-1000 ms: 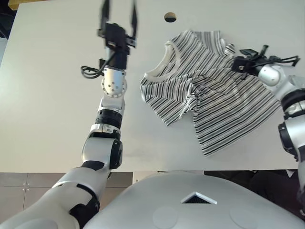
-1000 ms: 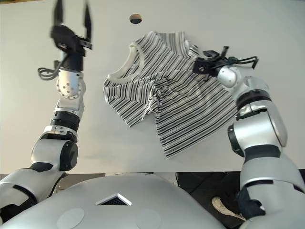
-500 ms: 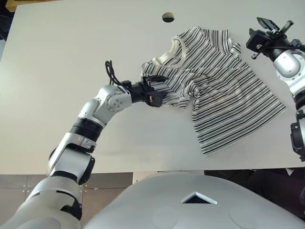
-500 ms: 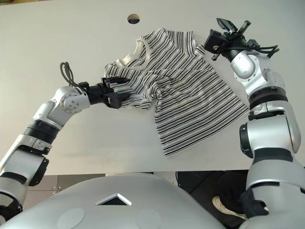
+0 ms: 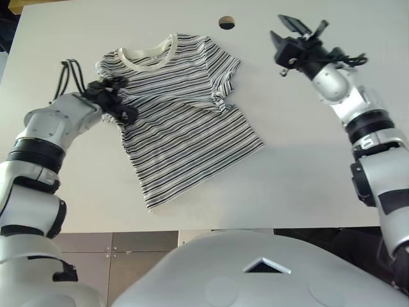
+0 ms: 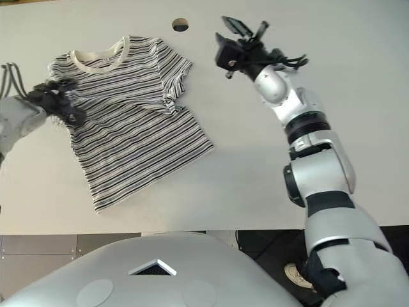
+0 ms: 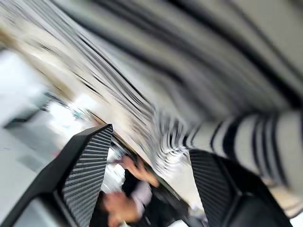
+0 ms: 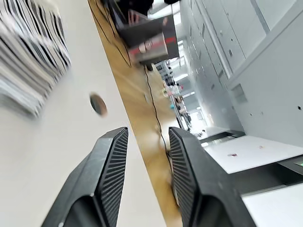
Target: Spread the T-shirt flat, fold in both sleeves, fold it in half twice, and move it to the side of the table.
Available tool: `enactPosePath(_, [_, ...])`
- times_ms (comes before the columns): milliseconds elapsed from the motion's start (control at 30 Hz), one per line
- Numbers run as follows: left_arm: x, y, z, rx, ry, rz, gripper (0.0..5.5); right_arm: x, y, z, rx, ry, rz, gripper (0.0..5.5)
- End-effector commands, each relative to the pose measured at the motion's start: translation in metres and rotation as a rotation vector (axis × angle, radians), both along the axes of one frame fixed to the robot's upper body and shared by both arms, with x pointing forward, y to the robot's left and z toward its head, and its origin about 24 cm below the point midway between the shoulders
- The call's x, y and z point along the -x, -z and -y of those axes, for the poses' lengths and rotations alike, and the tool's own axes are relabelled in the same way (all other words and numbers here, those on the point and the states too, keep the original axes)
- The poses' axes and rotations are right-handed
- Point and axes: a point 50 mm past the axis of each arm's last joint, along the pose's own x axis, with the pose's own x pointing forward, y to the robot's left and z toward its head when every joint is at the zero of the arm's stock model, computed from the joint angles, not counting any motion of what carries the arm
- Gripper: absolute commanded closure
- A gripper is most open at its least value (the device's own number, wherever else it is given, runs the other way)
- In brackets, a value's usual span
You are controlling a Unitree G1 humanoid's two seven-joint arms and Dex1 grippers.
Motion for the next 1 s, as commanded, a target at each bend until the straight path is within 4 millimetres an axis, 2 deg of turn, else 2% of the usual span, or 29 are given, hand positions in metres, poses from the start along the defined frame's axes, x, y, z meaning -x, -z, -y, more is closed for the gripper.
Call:
enactPosePath(33, [-0.021, -0.058, 0.009, 0.103, 0.091, 0.245, 2.66, 0.006, 0.004, -0.036, -0.04, -0.11, -0.032, 3.92])
enactPosePath(100, [-0.024, -0.077, -0.003, 0.088, 0.057, 0.321, 2.66, 0.024, 0.019, -0.055, -0.049, -0.245, -0.102, 3.92])
enactPosePath(167, [-0.023, -0.094, -0.014, 0.089, 0.02, 0.383, 2.66, 0.054, 0.039, -0.07, -0.036, -0.47, -0.222, 3.92])
enactPosePath(200, [-0.022, -0.1, -0.017, 0.09, 0.007, 0.399, 2.66, 0.07, 0.049, -0.071, -0.008, -0.574, -0.277, 3.92])
enactPosePath(300, [-0.019, -0.101, -0.016, 0.111, -0.009, 0.392, 2.66, 0.099, 0.078, -0.059, 0.144, -0.717, -0.427, 3.92])
enactPosePath(400, [-0.017, -0.091, -0.012, 0.126, -0.01, 0.35, 2.66, 0.107, 0.09, -0.045, 0.235, -0.729, -0.496, 3.92])
enactPosePath(533, [-0.016, -0.075, -0.01, 0.137, -0.013, 0.288, 2.66, 0.107, 0.091, -0.036, 0.277, -0.715, -0.508, 3.92])
enactPosePath(633, [-0.015, -0.077, -0.012, 0.157, -0.012, 0.301, 2.66, 0.114, 0.093, -0.022, 0.32, -0.73, -0.548, 3.92])
enactPosePath(733, [-0.018, -0.09, 0.0, 0.313, 0.009, 0.354, 2.66, 0.139, 0.095, 0.001, 0.36, -0.809, -0.7, 3.92])
enactPosePath(833, [-0.02, -0.102, 0.015, 0.473, 0.034, 0.396, 2.66, 0.164, 0.088, 0.015, 0.349, -0.878, -0.848, 3.92])
enactPosePath(933, [-0.021, -0.101, 0.023, 0.532, 0.04, 0.39, 2.66, 0.175, 0.078, 0.017, 0.318, -0.902, -0.902, 3.92])
enactPosePath(1000, [-0.019, -0.095, 0.029, 0.58, 0.046, 0.343, 2.66, 0.169, 0.07, 0.012, 0.274, -0.88, -0.854, 3.92])
